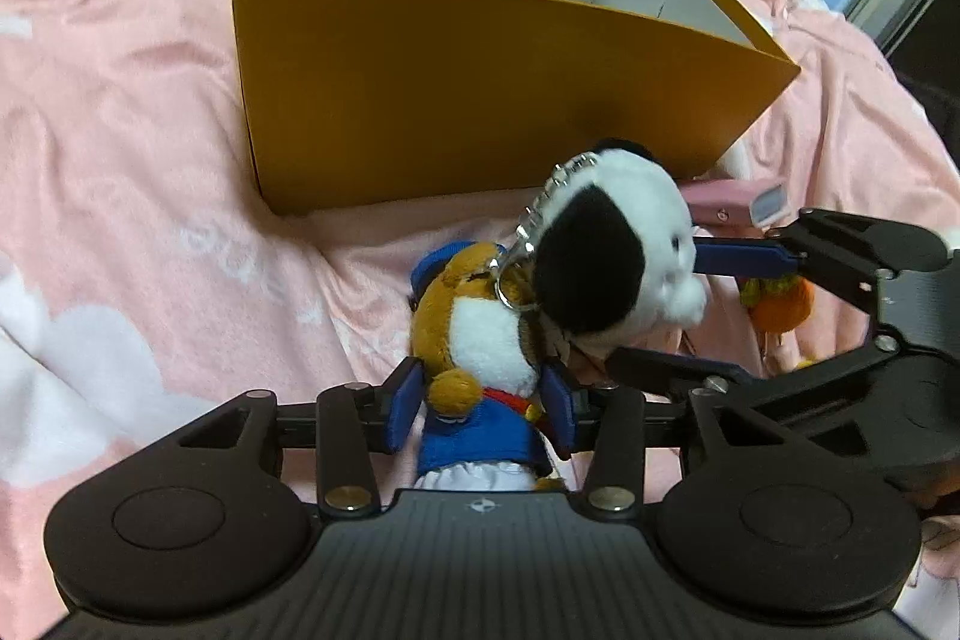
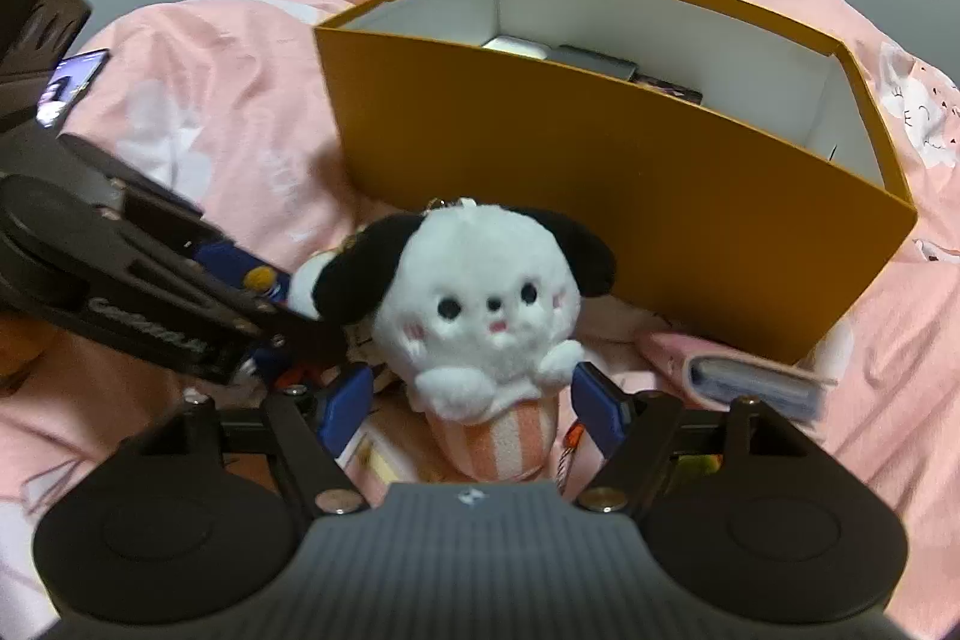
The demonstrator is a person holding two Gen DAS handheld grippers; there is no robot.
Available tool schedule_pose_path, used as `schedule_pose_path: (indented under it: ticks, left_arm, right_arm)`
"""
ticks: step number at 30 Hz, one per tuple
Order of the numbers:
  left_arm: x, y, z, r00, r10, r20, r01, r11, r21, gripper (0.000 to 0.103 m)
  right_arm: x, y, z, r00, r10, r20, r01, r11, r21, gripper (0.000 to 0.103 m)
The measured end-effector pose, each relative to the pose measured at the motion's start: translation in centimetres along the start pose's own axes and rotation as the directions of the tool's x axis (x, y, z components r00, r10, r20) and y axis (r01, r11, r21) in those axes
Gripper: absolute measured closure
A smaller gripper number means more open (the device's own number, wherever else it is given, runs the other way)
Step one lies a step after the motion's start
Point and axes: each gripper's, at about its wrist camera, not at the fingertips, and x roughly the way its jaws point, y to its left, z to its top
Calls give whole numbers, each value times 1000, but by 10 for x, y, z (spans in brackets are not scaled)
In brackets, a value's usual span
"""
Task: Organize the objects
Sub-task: 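Grasp sailor dog plush with left tool while right tool grasps white puppy plush, then carry both plush toys over the orange box and lower them inside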
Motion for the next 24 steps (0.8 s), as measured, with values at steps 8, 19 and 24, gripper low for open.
schedule_pose_path:
  ticks: [8,19,24]
  left_arm:
    - [9,0,4,999,-42,-10,41,999,-32,48]
    - [-9,0,-6,997,-68,36,70,996,-60,59]
    - [-24,4,-9,993,-86,76,93,991,-98,59]
  right_arm:
    - [17,-19,3,1000,12,-27,-9,995,96,43]
    - [-17,-22,6,998,45,41,-52,983,174,49]
    - [-34,-25,9,997,47,55,-57,978,200,51]
